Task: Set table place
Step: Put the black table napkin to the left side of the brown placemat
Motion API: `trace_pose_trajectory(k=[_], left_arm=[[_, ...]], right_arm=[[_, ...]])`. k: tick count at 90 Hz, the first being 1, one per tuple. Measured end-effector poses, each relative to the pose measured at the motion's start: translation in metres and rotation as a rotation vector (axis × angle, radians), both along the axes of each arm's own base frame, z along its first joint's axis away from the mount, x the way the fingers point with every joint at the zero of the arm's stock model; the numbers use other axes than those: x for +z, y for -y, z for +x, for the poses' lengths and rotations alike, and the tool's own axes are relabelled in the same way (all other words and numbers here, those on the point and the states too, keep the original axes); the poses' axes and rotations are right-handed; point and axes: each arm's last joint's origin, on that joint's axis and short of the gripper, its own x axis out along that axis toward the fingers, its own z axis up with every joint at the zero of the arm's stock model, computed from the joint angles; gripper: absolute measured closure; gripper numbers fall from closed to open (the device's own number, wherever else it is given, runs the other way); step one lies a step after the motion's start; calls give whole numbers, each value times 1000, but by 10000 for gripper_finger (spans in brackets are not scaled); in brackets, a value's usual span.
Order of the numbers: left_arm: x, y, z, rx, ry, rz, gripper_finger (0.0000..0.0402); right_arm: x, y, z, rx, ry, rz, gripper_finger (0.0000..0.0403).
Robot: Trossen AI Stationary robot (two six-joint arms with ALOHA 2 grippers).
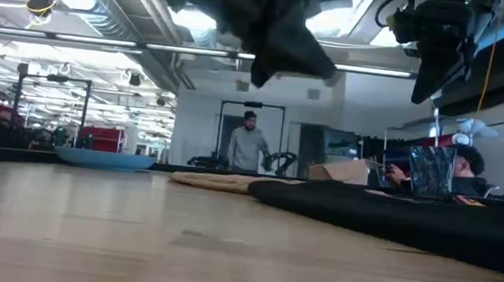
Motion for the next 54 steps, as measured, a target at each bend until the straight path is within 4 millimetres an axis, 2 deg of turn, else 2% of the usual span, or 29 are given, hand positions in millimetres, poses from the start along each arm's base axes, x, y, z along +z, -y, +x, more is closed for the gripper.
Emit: trace_pose_trajectory(k=[10,35,54], left_arm=[[-19,14,5,14,-28,-17,402],[-38,38,14,107,45,-30,402],[-73,55,18,114,-10,-67,402]], right_arm=[[0,0,0,0,4,0,403],[0,0,1,-4,12,1,403],[3,0,5,-4,61,-1,403]])
